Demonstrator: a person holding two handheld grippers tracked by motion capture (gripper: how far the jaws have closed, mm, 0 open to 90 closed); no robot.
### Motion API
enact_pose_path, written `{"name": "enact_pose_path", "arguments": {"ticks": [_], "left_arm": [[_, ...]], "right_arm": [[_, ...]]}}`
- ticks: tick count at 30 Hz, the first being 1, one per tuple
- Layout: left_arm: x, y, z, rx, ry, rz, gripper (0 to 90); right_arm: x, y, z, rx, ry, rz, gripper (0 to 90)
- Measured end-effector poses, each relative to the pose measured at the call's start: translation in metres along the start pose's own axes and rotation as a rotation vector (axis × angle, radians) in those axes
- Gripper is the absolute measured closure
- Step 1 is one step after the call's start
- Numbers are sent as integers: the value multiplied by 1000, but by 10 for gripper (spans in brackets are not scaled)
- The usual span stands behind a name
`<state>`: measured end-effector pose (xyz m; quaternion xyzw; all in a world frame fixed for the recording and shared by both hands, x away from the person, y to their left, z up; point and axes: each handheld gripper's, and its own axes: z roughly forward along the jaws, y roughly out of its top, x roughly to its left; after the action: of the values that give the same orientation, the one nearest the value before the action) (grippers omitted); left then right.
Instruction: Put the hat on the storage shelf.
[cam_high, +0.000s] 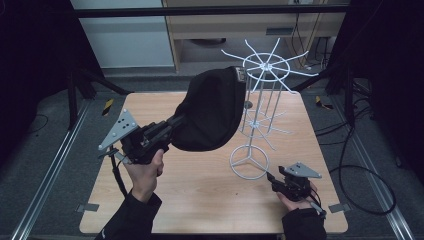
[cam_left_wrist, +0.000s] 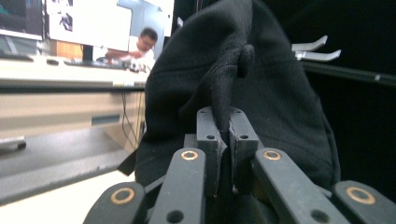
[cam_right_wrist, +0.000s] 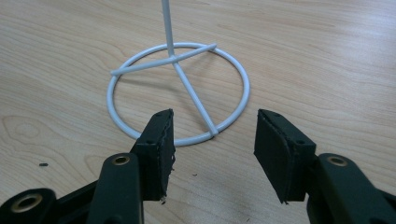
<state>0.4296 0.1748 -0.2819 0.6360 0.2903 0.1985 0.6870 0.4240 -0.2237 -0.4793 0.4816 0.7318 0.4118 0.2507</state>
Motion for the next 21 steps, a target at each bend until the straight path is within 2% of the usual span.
{"name": "enact_pose_path", "arguments": {"ticks": [3,11,21], "left_arm": [[0,-7,5,37,6,7,849],[-1,-17,17,95,4,9,844],[-4,-23,25,133,18,30,767]], "right_arm": [[0,0,1,-2,-4,-9,476],[-1,0,1,1,-4,-14,471],[-1,-1,1,0,-4,-15,469]]}}
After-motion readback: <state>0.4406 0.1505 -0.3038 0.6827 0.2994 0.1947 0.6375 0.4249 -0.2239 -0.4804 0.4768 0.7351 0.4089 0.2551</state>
